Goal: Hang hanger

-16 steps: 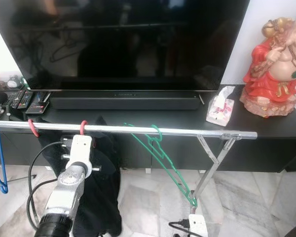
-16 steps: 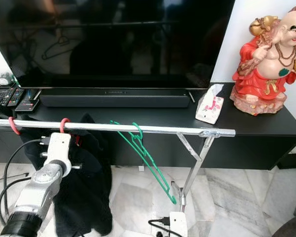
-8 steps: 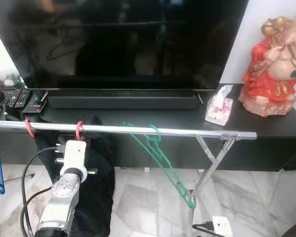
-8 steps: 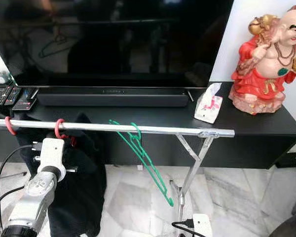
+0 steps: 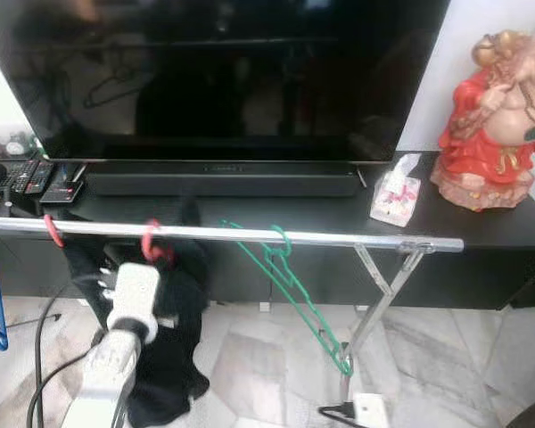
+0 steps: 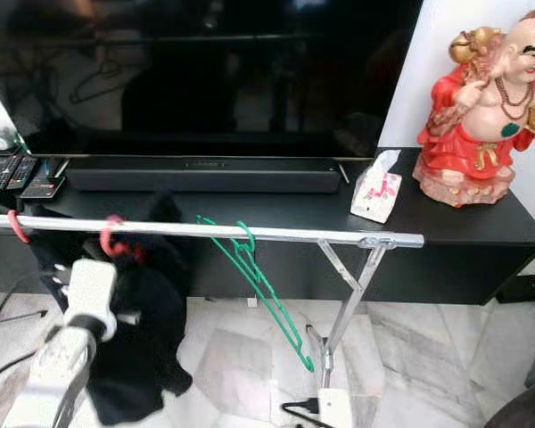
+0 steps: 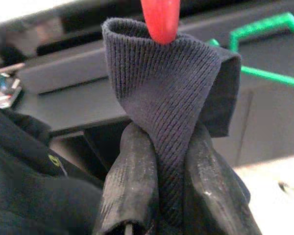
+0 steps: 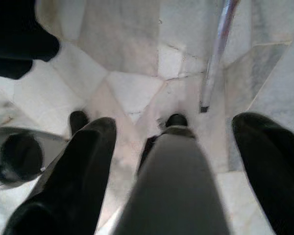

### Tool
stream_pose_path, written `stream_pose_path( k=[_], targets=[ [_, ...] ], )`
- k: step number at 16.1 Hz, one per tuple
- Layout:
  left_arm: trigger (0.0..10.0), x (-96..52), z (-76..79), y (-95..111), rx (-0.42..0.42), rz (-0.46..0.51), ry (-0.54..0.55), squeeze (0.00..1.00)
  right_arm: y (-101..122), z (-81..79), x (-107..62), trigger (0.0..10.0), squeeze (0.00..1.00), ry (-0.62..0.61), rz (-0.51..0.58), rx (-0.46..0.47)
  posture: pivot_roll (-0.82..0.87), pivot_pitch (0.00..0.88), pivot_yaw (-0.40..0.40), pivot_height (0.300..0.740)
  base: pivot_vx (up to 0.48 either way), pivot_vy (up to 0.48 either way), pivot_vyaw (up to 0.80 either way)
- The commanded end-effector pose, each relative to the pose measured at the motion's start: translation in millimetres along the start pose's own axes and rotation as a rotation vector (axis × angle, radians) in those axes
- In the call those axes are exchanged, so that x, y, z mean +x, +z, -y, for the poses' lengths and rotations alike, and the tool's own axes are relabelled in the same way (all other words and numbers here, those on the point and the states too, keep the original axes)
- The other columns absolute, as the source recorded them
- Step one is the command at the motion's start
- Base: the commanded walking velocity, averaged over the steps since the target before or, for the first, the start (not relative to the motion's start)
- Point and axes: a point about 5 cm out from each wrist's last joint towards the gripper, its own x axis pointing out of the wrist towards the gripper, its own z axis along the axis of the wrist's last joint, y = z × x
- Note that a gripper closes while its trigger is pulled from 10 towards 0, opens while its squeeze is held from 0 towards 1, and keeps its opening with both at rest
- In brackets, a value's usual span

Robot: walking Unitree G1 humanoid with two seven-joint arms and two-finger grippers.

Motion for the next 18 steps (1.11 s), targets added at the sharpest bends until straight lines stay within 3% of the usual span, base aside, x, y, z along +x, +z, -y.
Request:
stream_pose_path(
  k=[1, 5, 6, 7, 11, 13, 15, 18],
  targets=[
    [0.0, -2.6, 0.8, 6, 0.054, 0.048, -0.032, 0.0, 2, -4.3, 1.0, 10.0, 0.0, -0.003, -0.001, -0.006, -0.05, 0.0, -0.015, 0.74, 0.0, 0.0, 0.0],
    [0.0, -15.7, 6.5, -21, 0.105, -0.03, -0.08, 0.0, 11, -19.3, 3.5, 10.0, 0.0, 0.012, 0.021, -0.005, -0.05, 0.0, -0.013, 0.74, 0.0, 0.0, 0.0],
    [2.6, -18.1, 8.8, -31, 0.138, -0.07, -0.098, 0.0, 14, -22.3, 4.0, 10.0, 0.0, 0.014, 0.028, -0.006, -0.06, 0.0, -0.014, 0.74, 0.0, 0.0, 0.0],
    [10.0, -18.8, 7.8, -43, 0.15, -0.119, -0.076, 0.0, 17, -25.6, 4.6, 10.0, 0.0, 0.015, 0.038, -0.006, -0.06, 0.0, -0.016, 0.74, 0.0, 0.0, 0.0],
    [10.0, -14.4, 10.6, -55, 0.128, -0.164, -0.063, 0.0, 18, -23.2, 4.5, 10.0, 0.0, 0.011, 0.045, -0.006, -0.06, 0.0, -0.018, 0.74, 0.0, 0.0, 0.0],
    [10.0, -13.1, 11.4, -83, 0.182, -0.364, -0.076, 0.0, 18, -24.1, 4.5, 10.0, 0.0, 0.013, 0.048, -0.011, -0.05, 0.0, -0.023, 0.74, 0.0, 0.0, 0.0],
    [10.0, -13.7, 9.4, -101, 0.189, -0.486, -0.051, 0.0, 20, -26.2, 4.5, 10.0, 0.0, 0.016, 0.061, -0.028, -0.06, 0.0, -0.022, 0.74, 0.0, 0.0, 0.0],
    [10.0, -13.9, 14.9, -114, 0.191, -0.558, -0.069, 0.0, 20, -27.3, 4.5, 10.0, 0.0, 0.021, 0.067, -0.023, -0.07, 0.0, -0.019, 0.74, 0.0, 0.0, 0.8]
  ],
)
